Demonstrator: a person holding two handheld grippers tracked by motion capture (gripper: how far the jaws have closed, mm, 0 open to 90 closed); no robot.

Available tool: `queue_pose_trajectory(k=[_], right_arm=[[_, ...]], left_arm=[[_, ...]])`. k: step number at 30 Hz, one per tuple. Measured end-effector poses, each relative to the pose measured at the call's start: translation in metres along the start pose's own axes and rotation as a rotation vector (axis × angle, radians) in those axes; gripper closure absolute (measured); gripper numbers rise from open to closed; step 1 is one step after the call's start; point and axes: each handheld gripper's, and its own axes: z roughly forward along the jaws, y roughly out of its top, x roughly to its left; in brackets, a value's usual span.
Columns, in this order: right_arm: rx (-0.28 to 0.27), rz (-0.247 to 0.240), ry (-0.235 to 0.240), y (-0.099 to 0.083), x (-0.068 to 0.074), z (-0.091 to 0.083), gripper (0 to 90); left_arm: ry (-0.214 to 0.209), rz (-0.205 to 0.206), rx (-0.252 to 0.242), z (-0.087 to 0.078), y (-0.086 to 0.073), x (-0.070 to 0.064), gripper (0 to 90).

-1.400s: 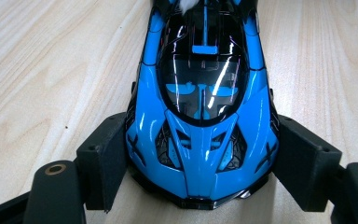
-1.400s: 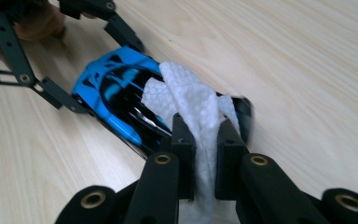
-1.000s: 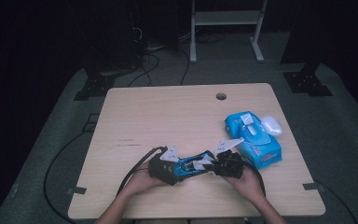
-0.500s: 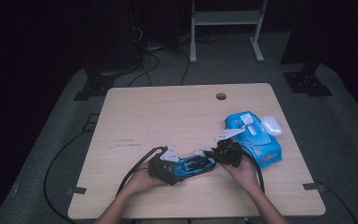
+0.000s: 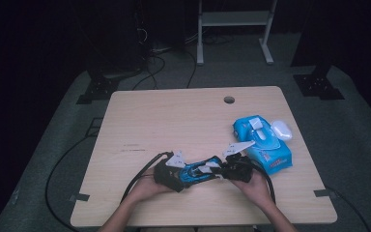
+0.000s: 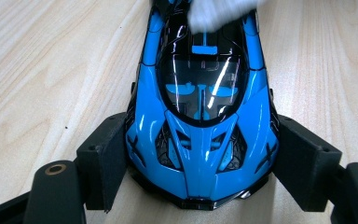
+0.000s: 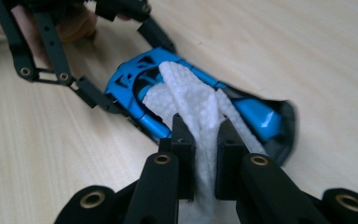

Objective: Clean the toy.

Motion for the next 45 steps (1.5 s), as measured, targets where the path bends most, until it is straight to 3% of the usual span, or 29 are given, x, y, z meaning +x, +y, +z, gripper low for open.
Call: queue_pose_trajectory(k=[4,6,9,11,12,15,16,18,21,23,28,31,33,35,37,39,40,42,45], right_arm=[[-0.009,0.047,-0.019,-0.003,-0.009,-0.003,80.9],[0.0,0.009,-0.034,0.002,-0.001,0.003,81.0],[-0.005,-0.052,-0.004,0.012,0.014,0.016,80.8],[0.002,-0.061,0.007,0.016,0.017,0.019,80.8],[0.001,-0.054,0.01,0.016,0.014,0.018,80.7],[0.004,-0.005,-0.054,0.006,0.0,0.008,80.8],[-0.002,0.023,-0.054,0.003,-0.005,0.004,80.8],[-0.016,0.048,-0.046,0.0,-0.007,0.002,80.9],[-0.02,-0.009,-0.033,0.006,0.008,0.012,80.6],[-0.013,-0.022,0.025,0.014,0.016,0.019,80.6],[-0.005,0.005,0.073,0.024,0.022,0.033,80.8],[0.03,-0.034,0.114,0.032,0.035,0.052,80.7],[0.054,-0.063,0.111,0.039,0.044,0.063,80.7],[0.068,-0.052,0.118,0.042,0.042,0.064,80.8],[0.048,-0.029,0.103,0.041,0.034,0.058,80.8],[0.022,0.03,0.084,0.038,0.023,0.049,81.0],[0.019,0.066,0.104,0.038,0.02,0.048,81.0],[0.024,0.055,0.095,0.039,0.024,0.052,81.0],[0.065,0.013,0.133,0.045,0.038,0.069,80.8]], left_arm=[[-0.002,-0.001,0.0,0.001,0.001,0.0,25.3],[-0.005,0.0,0.0,0.001,0.001,0.0,25.3],[-0.006,-0.004,0.0,0.0,0.0,0.0,25.4],[-0.003,-0.004,0.001,0.0,0.001,0.0,25.4],[0.0,-0.003,0.001,0.0,0.001,-0.001,25.4],[0.003,-0.001,-0.002,0.0,0.0,-0.001,25.4],[0.001,-0.001,-0.002,0.0,0.0,-0.001,25.4],[-0.001,0.001,0.001,0.001,0.001,0.0,25.3],[-0.003,-0.005,0.0,0.0,0.0,0.0,25.4],[0.0,-0.006,-0.004,0.0,0.0,-0.001,25.3],[-0.001,-0.004,-0.006,0.001,0.0,-0.001,25.4],[-0.001,-0.001,-0.003,0.0,0.0,-0.001,25.4],[0.001,-0.004,-0.007,0.0,0.0,-0.001,25.4],[0.004,0.0,-0.007,0.0,0.0,-0.001,25.4],[0.007,0.003,-0.009,0.0,0.0,-0.001,25.4],[0.006,0.0,-0.012,0.0,-0.001,-0.001,25.3],[0.004,0.001,-0.009,0.0,0.0,-0.001,25.3],[0.004,0.0,-0.009,0.0,0.0,-0.001,25.4],[0.005,-0.003,-0.009,0.0,-0.001,-0.001,25.3]])
